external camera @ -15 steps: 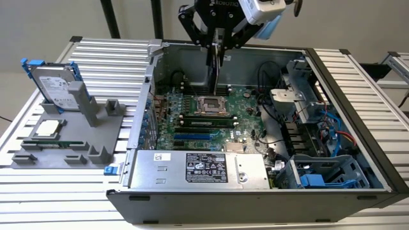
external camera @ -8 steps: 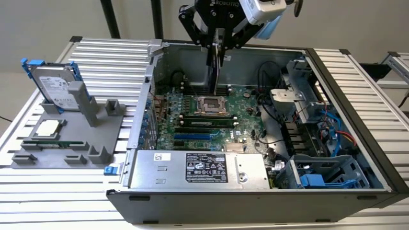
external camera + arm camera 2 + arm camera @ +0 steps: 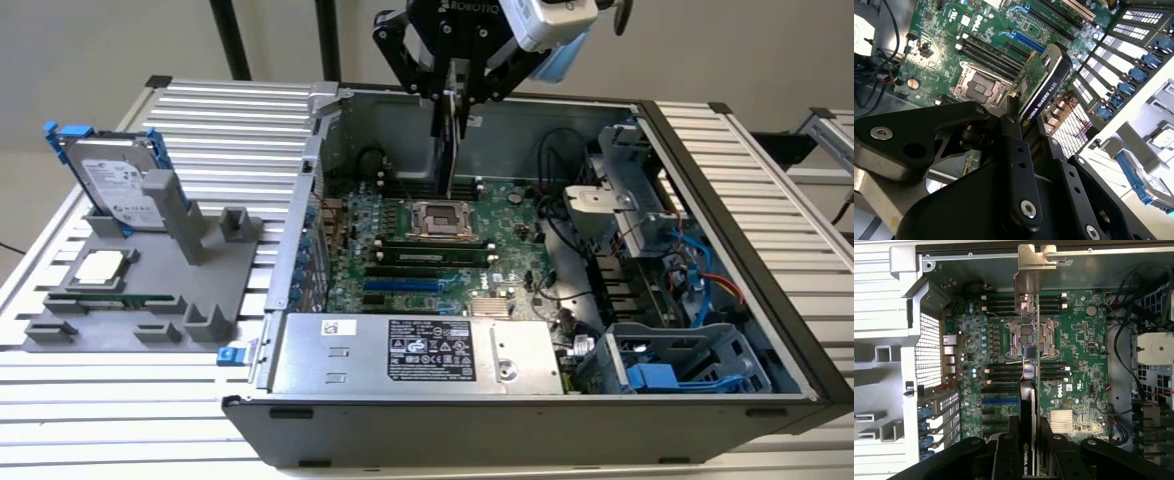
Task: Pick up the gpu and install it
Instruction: 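Insert the gpu into the slot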
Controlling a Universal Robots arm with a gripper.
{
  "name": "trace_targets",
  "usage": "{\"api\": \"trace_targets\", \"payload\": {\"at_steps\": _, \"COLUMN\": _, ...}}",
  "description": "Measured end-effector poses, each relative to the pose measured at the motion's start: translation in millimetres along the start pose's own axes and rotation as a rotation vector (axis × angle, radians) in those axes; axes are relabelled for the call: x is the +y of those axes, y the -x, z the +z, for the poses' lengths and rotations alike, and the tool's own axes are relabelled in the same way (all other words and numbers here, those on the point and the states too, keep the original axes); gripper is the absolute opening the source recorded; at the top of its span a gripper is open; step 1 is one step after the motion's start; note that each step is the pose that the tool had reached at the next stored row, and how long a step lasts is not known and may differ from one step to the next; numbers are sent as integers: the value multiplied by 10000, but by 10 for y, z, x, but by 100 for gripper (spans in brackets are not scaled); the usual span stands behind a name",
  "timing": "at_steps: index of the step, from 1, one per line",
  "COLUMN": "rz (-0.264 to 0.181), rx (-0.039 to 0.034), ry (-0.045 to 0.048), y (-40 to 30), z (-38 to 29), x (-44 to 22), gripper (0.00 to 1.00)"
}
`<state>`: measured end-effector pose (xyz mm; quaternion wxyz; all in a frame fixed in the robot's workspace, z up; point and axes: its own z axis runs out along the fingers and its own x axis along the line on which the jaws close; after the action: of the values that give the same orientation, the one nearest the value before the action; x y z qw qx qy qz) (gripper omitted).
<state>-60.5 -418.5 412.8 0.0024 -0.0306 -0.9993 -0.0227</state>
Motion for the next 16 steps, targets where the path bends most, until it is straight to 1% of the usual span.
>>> {"api": "trace_targets", "payload": {"at_steps": 4, "rz": -111, "rx": 5, "ry": 0, "y": 0, "z": 0, "x": 0, "gripper": 0}}
{"api": "trace_targets", "payload": {"at_steps": 16, "rz": -763, "rx": 35, "ry": -5, "y": -2, "z": 0, "x": 0, "gripper": 0}}
